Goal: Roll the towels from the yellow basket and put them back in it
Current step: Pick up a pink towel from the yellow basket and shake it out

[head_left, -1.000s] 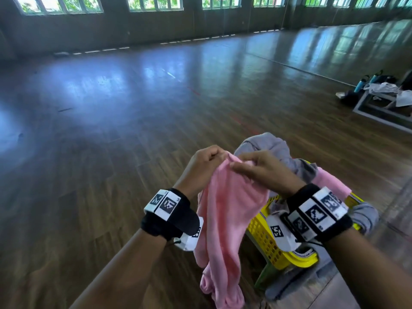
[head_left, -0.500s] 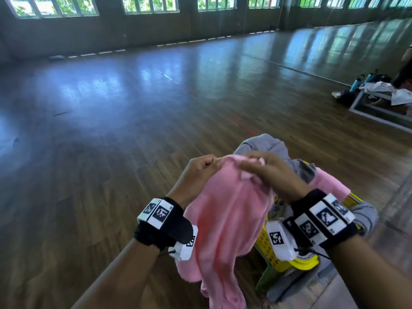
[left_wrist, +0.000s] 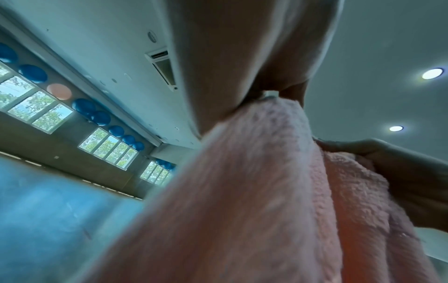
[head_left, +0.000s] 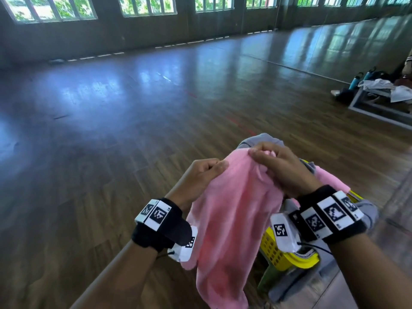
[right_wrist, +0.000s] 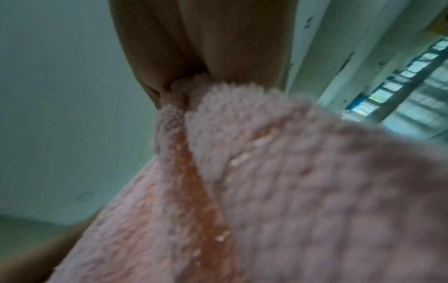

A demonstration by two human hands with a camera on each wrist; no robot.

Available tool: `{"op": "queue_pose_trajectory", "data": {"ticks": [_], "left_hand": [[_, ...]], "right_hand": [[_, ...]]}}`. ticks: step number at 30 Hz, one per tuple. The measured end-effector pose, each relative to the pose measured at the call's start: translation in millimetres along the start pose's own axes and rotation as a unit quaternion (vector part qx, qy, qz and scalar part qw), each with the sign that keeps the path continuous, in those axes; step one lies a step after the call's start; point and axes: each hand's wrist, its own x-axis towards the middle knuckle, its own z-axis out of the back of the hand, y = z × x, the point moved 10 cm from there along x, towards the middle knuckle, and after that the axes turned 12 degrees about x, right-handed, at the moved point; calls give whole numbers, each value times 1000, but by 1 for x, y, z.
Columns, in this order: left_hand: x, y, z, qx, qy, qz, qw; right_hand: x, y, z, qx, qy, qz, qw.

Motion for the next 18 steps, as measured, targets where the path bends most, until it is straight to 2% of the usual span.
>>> {"op": "queue_pose_trajectory", "data": {"ticks": [2,4,7,8,11,15,18], "left_hand": [[-2,6,7,11,-4,6,1000],[-1,6,13,45,-17,5,999],[6,-5,3,68,-8,-19,997],[8,-8,-4,68,1,-19,997],[7,-6,-20,42,27,-1,999],[-6,16,-32,15,81,45,996],[3,24,-34,53,57,40,996]], "right_hand": [[3,-2,20,31,-48,-1,998],[0,-4,21,37,-55,-3,998],[-17,-26,-28,-78,70,-57,993],[-24,-33,-39,-93,92,-73,989],[-26,-30,-23,-51,44,-50,997],[-33,-16,52,-13,-80,-25,996],[-45,-22,84,33,-97,-30,994]]}}
